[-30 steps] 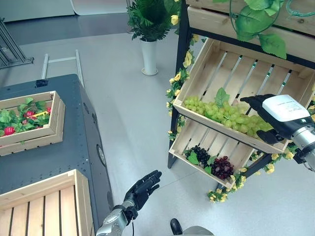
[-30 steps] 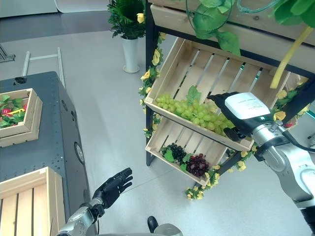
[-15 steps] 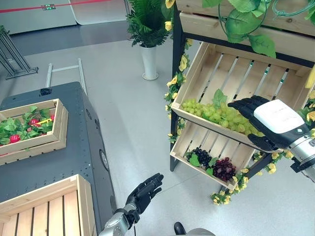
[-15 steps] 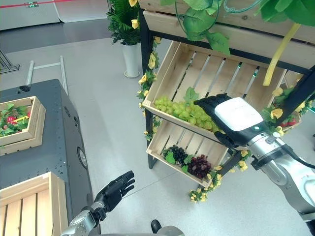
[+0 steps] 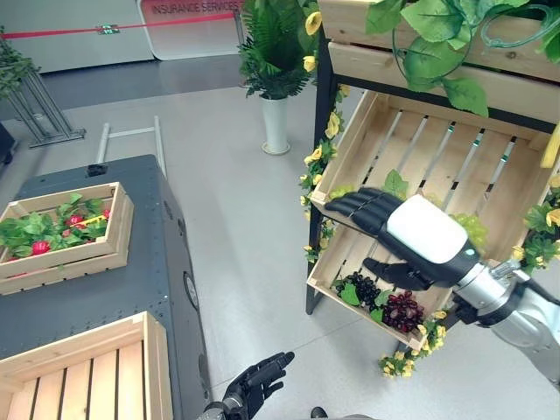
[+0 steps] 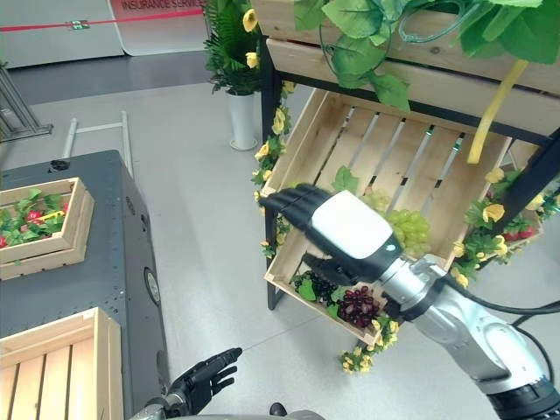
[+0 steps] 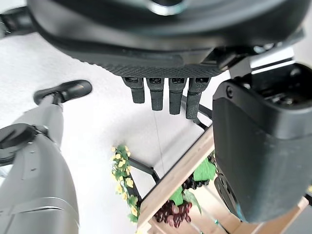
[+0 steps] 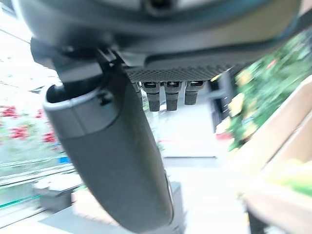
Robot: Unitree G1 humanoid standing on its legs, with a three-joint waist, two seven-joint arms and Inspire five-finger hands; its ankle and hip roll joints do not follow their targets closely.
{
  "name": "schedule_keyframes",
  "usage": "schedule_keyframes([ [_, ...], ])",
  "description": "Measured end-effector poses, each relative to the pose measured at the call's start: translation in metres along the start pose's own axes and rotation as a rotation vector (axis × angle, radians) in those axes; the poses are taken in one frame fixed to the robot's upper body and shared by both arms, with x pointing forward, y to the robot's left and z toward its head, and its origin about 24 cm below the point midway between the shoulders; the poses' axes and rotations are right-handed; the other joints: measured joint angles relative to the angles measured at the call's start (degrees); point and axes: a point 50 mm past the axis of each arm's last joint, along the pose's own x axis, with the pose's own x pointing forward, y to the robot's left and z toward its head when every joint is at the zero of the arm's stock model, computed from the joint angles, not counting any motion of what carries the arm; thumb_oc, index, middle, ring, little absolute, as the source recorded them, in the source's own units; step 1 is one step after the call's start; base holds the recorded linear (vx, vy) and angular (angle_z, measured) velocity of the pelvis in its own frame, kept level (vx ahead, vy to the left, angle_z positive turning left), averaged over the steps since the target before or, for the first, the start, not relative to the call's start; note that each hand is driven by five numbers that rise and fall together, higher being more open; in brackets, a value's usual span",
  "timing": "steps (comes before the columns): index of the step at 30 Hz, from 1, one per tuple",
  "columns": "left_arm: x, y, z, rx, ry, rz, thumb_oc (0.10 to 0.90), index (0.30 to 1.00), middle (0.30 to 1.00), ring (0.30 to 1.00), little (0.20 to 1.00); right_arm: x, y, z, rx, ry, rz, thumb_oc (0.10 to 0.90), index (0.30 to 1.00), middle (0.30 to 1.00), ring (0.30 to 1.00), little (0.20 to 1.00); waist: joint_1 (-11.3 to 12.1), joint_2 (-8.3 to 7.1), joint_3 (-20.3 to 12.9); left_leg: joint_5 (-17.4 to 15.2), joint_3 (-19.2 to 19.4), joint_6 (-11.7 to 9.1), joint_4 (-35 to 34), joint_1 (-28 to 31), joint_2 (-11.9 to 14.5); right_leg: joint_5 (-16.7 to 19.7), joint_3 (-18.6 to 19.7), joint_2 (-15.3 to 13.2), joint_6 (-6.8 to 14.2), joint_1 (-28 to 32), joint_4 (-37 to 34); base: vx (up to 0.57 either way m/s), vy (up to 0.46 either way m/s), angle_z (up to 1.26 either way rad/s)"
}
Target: Pick up the fruits from the basket on one side to the basket on the other side
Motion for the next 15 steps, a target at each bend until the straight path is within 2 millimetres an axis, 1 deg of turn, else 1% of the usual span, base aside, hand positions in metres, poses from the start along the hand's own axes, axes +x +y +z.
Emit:
schedule_keyframes([
  [4, 0.0, 0.0, 0.0, 0.005, 0.001, 0.0, 0.8, 0.9, 0.9, 0.9, 0.9, 0.009, 0.01, 0.007, 0.044, -0.05, 0.029, 0.8, 0.9, 0.9, 0.9, 0.9, 1.07, -0.05, -0.04, 0.14, -0.55, -0.04, 0.0, -0.02, 0.0, -0.05, -0.45, -0.04, -0.07, 0.2, 0.0, 0.0, -0.028, 0.07],
  [7, 0.0, 0.0, 0.001, 0.034, 0.006, 0.004, 0.8, 0.9, 0.9, 0.9, 0.9, 0.015, 0.023, 0.008, 0.136, -0.057, 0.038, 0.8, 0.9, 0.9, 0.9, 0.9, 1.47, -0.21, -0.13, 0.21, -1.0, -0.04, 0.0, 0.07, 0.02, -0.12, -1.17, -0.13, -0.17, 0.48, -0.16, -0.01, -0.034, 0.09],
  [8, 0.0, 0.0, 0.0, 0.05, 0.009, 0.014, 0.8, 0.9, 0.9, 0.9, 0.9, 0.017, 0.03, 0.008, 0.171, -0.052, 0.053, 0.8, 0.9, 0.9, 0.9, 0.9, 1.97, -0.26, -0.17, 0.23, -1.28, -0.01, 0.0, 0.1, 0.02, -0.18, -1.44, -0.19, -0.24, 0.6, -0.16, -0.02, -0.039, 0.1],
  [9, 0.0, 0.001, 0.0, 0.063, 0.013, 0.023, 0.8, 0.9, 0.9, 0.9, 0.9, 0.018, 0.036, 0.008, 0.216, -0.041, 0.057, 0.8, 0.9, 0.9, 0.9, 0.9, 1.97, -0.38, -0.24, 0.28, -1.44, -0.04, 0.01, 0.12, 0.02, -0.2, -1.57, -0.17, -0.27, 0.64, -0.16, -0.02, -0.039, 0.1],
  [11, 0.0, 0.002, -0.001, 0.085, 0.02, 0.049, 0.8, 0.9, 0.9, 0.9, 0.9, 0.018, 0.056, 0.005, 0.327, 0.015, 0.095, 0.8, 0.9, 0.9, 0.9, 0.9, 2.37, -0.59, -0.38, 0.3, -1.95, -0.05, 0.0, 0.1, 0.03, -0.31, -1.95, -0.23, -0.42, 0.79, -0.17, -0.01, -0.038, 0.1],
  [12, 0.0, 0.002, -0.001, 0.088, 0.022, 0.055, 0.8, 0.9, 0.9, 0.9, 0.9, 0.018, 0.063, 0.004, 0.351, 0.034, 0.107, 0.8, 0.9, 0.9, 0.9, 0.9, 2.68, -0.63, -0.4, 0.34, -2.11, -0.04, 0.01, 0.09, 0.03, -0.32, -2.14, -0.25, -0.45, 0.82, -0.17, -0.02, -0.048, 0.09],
  [13, 0.0, 0.003, -0.001, 0.095, 0.023, 0.062, 0.8, 0.9, 0.9, 0.9, 0.9, 0.019, 0.075, 0.004, 0.39, 0.065, 0.134, 0.8, 0.9, 0.9, 0.9, 0.9, 2.88, -0.69, -0.41, 0.36, -2.33, -0.06, 0.01, 0.04, 0.05, -0.36, -2.39, -0.29, -0.5, 0.89, -0.16, -0.03, -0.045, 0.1],
  [14, 0.0, 0.003, -0.001, 0.113, 0.027, 0.071, 0.8, 0.9, 0.9, 0.9, 0.9, 0.017, 0.089, 0.003, 0.452, 0.106, 0.161, 0.8, 0.9, 0.9, 0.9, 0.9, 3.55, -0.77, -0.46, 0.4, -2.52, -0.11, 0.01, 0.05, 0.06, -0.39, -3.13, -0.33, -0.56, 0.9, -0.17, -0.02, -0.043, 0.08],
  [15, 0.0, 0.003, -0.001, 0.117, 0.028, 0.074, 0.8, 0.9, 0.9, 0.9, 0.9, 0.016, 0.097, 0.002, 0.486, 0.131, 0.178, 0.8, 0.9, 0.9, 0.9, 0.9, 3.73, -0.78, -0.48, 0.4, -2.58, -0.11, 0.01, 0.05, 0.06, -0.42, -3.17, -0.33, -0.59, 0.93, -0.17, -0.03, -0.044, 0.1],
])
